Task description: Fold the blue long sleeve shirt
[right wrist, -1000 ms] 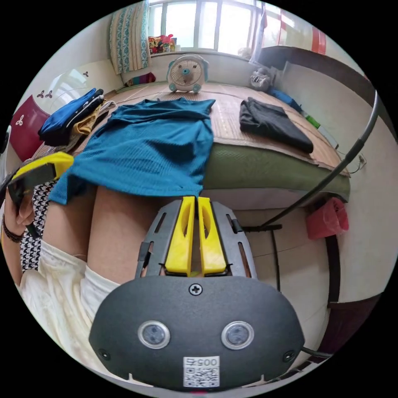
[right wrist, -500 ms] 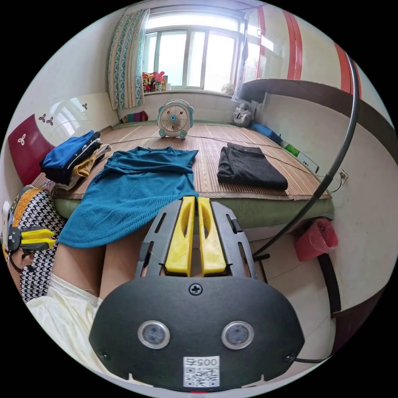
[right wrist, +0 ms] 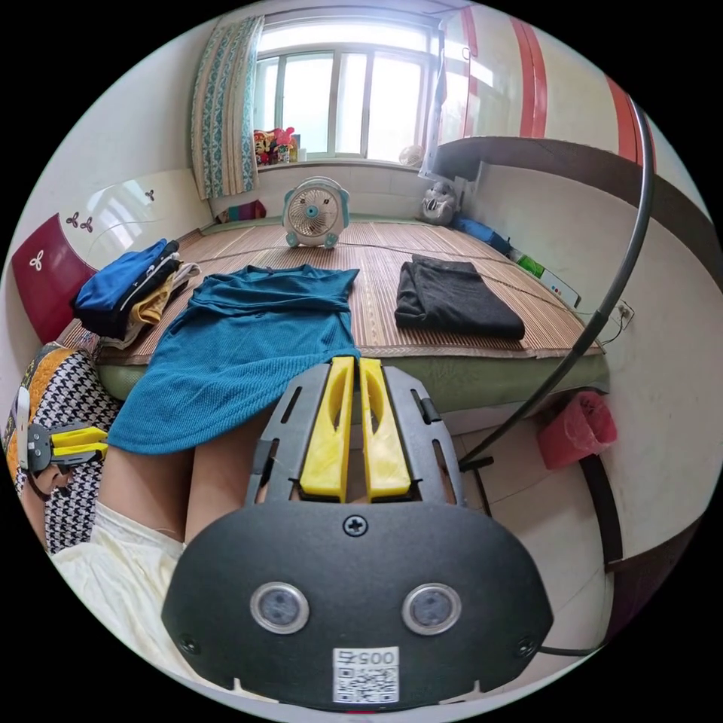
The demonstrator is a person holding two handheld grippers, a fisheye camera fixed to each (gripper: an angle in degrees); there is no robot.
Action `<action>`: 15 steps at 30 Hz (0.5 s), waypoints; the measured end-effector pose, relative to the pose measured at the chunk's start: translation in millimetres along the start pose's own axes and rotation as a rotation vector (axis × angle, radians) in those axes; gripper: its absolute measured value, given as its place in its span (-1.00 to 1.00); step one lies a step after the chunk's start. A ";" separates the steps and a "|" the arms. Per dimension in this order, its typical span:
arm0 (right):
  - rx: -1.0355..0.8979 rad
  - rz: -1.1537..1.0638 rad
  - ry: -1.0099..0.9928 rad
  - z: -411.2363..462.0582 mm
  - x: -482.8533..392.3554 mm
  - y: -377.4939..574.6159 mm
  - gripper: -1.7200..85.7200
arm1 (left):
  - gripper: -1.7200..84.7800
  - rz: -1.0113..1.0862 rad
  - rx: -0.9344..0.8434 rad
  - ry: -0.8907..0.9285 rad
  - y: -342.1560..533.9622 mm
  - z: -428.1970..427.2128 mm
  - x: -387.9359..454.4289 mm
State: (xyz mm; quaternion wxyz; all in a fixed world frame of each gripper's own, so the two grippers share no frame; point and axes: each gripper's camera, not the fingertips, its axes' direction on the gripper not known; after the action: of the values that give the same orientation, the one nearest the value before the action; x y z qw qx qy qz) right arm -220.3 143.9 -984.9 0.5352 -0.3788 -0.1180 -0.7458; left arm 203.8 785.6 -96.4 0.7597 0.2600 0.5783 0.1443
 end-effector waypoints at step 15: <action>0.012 -0.009 -0.011 -8.1 10.3 -2.8 -0.99 | -0.94 -0.154 0.216 -0.090 28.1 -39.8 0.0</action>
State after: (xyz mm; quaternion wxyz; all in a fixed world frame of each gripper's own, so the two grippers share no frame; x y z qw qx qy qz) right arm -227.8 133.0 -982.7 0.5334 -0.3792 -0.1270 -0.7454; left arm 168.1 817.8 -88.5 0.7614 0.3013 0.5739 0.0109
